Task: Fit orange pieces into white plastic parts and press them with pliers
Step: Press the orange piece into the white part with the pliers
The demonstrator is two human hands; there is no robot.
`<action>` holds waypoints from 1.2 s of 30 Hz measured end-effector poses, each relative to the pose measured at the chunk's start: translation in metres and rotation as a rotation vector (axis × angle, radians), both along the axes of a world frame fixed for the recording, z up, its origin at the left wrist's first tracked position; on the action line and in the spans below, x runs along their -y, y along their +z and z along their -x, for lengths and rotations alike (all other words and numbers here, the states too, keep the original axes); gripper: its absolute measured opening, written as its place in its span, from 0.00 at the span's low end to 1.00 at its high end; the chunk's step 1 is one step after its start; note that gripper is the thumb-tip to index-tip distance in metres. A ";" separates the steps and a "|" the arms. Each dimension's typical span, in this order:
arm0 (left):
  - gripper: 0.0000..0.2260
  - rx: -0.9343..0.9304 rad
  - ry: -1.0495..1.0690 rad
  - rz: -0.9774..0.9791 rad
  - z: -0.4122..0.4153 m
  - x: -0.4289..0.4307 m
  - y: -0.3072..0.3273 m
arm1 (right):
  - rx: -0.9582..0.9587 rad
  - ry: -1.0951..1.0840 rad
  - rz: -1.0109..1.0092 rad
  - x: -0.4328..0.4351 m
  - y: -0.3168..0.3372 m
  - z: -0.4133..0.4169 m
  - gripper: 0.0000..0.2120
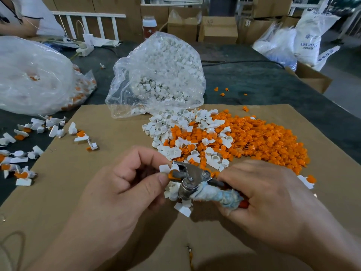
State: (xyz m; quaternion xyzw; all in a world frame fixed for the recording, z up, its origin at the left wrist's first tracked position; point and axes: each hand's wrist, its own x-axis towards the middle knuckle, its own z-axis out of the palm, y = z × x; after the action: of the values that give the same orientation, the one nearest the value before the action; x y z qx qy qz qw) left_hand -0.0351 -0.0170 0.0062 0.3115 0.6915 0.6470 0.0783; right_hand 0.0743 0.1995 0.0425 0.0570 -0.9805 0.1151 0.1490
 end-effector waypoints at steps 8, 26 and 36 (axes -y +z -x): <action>0.07 0.090 0.230 0.038 0.001 -0.004 0.002 | 0.034 -0.096 -0.006 -0.005 -0.009 0.004 0.21; 0.09 0.343 0.109 0.148 -0.026 -0.028 0.000 | -0.111 0.016 -0.043 0.022 -0.008 0.012 0.12; 0.17 0.207 0.006 0.093 -0.027 -0.022 -0.001 | 0.008 0.084 0.089 0.024 -0.006 0.007 0.13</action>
State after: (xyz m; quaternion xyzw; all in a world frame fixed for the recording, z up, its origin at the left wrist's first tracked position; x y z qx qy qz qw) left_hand -0.0083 0.0048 0.0052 0.2370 0.7100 0.6431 0.1616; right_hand 0.0673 0.1754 0.0367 0.0909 -0.9718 0.1647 0.1423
